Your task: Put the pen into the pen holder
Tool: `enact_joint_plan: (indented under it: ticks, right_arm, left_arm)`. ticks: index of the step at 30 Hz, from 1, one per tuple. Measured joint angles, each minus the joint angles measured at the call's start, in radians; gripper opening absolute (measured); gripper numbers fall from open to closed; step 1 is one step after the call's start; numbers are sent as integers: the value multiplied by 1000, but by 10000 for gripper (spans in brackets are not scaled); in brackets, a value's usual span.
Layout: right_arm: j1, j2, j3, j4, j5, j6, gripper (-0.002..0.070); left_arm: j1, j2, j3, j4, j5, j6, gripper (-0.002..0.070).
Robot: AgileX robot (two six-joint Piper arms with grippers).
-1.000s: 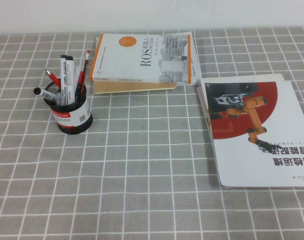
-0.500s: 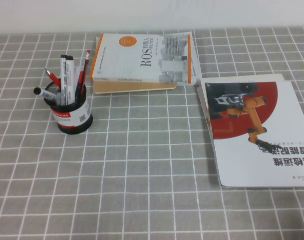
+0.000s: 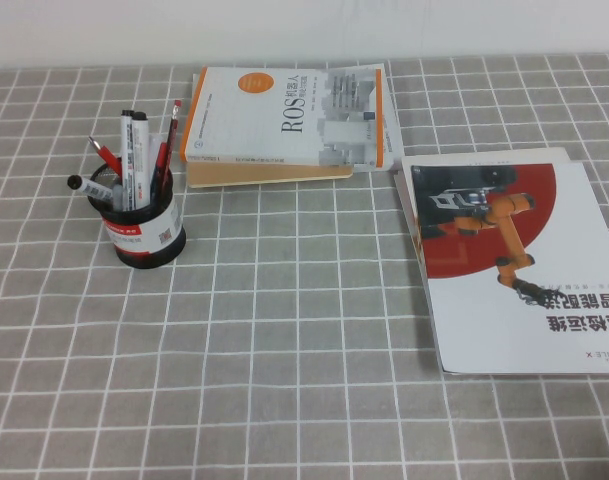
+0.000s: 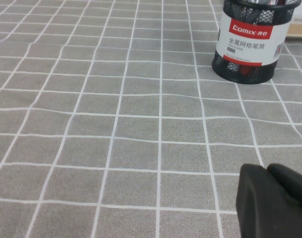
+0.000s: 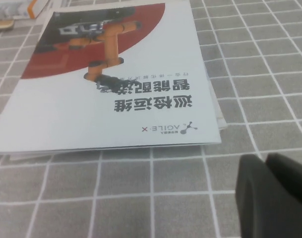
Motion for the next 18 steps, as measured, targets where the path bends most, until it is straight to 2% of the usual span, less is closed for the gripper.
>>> enact_joint_plan:
  ticks: [6,18]
  right_arm:
    - [0,0,0,1,0,-69,-12]
    - [30,0,0,27,2,-73,-12]
  left_arm:
    - [0,0,0,0,0,0,-3]
    - [0,0,0,0,0,0,-3]
